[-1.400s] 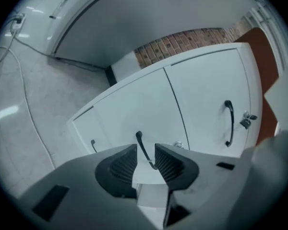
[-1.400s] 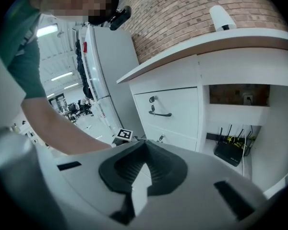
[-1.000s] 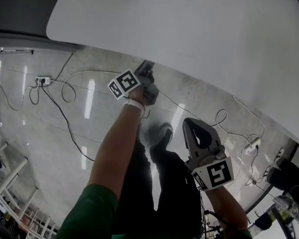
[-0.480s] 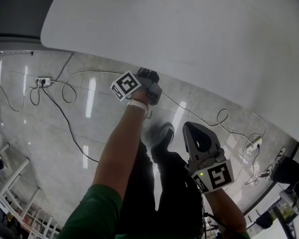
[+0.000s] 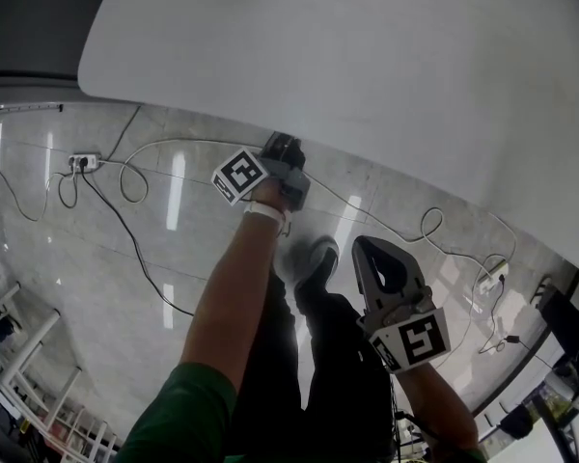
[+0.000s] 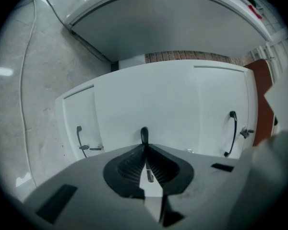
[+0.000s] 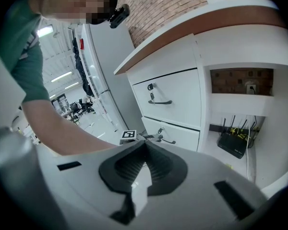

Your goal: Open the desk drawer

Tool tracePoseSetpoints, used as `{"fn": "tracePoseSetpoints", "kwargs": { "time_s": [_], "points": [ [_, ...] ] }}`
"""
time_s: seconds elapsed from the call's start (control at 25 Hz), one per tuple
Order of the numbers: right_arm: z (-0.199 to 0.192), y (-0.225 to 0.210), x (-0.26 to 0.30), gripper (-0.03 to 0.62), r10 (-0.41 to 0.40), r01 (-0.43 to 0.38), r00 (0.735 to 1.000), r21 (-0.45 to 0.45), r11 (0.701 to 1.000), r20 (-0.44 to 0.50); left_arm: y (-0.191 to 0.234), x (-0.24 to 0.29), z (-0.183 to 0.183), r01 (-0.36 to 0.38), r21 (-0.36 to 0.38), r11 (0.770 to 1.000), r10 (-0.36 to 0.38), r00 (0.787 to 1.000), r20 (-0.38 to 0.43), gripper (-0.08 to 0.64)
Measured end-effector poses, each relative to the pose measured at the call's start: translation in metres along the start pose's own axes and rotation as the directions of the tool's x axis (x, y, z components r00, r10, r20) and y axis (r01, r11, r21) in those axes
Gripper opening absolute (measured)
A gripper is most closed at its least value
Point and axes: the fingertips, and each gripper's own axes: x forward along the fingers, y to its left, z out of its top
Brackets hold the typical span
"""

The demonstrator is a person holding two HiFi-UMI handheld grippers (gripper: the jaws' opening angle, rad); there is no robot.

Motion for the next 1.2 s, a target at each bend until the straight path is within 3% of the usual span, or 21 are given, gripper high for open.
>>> {"fn": "tracePoseSetpoints", "kwargs": {
  "time_s": [0.4, 0.84, 1.2],
  "points": [
    [0.004, 0.029, -0.013, 0.002, 0.006, -0.005, 1.000, 0.018, 1.000, -0.011, 0.010, -0.067, -0.020, -0.067, -0.044, 0.997, 0.067, 0.998, -0.006, 0.020],
    [-0.012, 0.068, -0.026, 0.002, 0.048, -0.046, 0.995, 0.023, 0.999, -0.082, 0.022, -0.143, -0.043, -0.152, -0.070, 0.986, 0.152, 0.988, -0.017, 0.020],
    [-0.024, 0.086, -0.026, 0.002, 0.057, -0.053, 0.992, 0.036, 0.998, -0.116, 0.037, -0.165, -0.051, -0.196, -0.063, 0.979, 0.195, 0.981, -0.024, 0.020]
  ]
}}
